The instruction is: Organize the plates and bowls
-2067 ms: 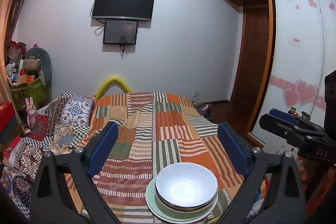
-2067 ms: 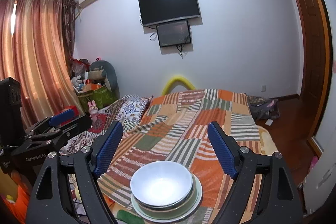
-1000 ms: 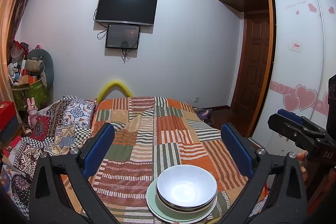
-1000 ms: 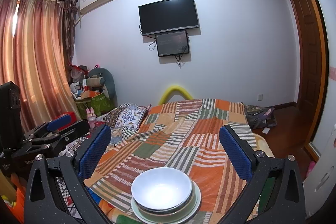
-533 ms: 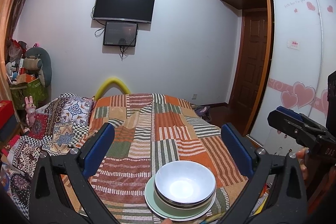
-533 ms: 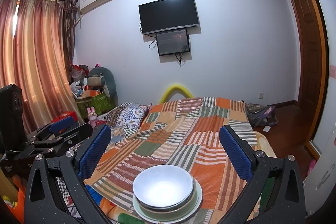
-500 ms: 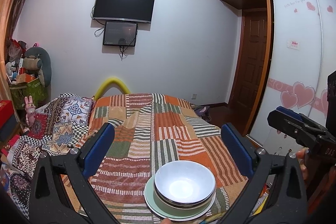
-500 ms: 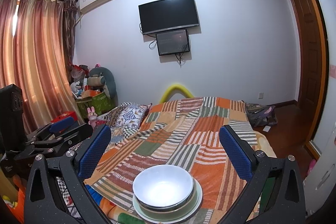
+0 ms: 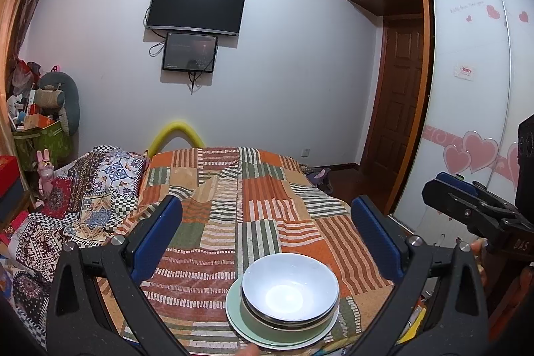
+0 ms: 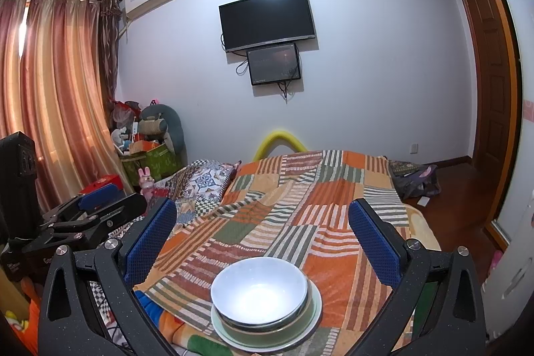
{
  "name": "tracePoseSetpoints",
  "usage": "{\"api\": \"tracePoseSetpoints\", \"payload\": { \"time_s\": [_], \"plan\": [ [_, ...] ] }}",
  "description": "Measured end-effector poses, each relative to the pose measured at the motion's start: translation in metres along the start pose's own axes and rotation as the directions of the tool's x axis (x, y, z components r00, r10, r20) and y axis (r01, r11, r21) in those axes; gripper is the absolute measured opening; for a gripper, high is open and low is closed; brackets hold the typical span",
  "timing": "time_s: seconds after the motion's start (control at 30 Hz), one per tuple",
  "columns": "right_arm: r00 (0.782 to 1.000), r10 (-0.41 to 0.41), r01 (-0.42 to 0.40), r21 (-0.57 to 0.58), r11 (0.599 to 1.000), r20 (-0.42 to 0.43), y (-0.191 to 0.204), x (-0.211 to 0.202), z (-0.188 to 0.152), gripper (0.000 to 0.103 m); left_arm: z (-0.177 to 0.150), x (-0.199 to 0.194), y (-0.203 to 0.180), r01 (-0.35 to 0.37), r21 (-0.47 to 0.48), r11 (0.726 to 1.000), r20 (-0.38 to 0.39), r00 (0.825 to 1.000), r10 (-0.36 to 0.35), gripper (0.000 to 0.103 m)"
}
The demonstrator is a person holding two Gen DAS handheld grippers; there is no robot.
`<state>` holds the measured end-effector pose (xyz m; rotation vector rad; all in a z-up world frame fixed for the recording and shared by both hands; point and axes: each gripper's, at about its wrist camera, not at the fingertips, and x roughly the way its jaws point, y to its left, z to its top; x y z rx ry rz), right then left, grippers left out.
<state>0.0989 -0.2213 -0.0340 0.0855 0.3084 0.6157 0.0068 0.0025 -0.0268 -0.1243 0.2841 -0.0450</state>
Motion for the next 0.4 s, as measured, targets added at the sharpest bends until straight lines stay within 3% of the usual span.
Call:
{"api": "tracePoseSetpoints", "payload": {
  "time_s": [0.4],
  "plan": [
    [1.000,0.003,-0.003,0.001,1.000,-0.003,0.0001,-0.0012,-0.0007,0.103,-0.0011,-0.0015,-0.0016,-0.003,0.001,1.000,-0.001,1.000,0.003,0.103]
  ]
}}
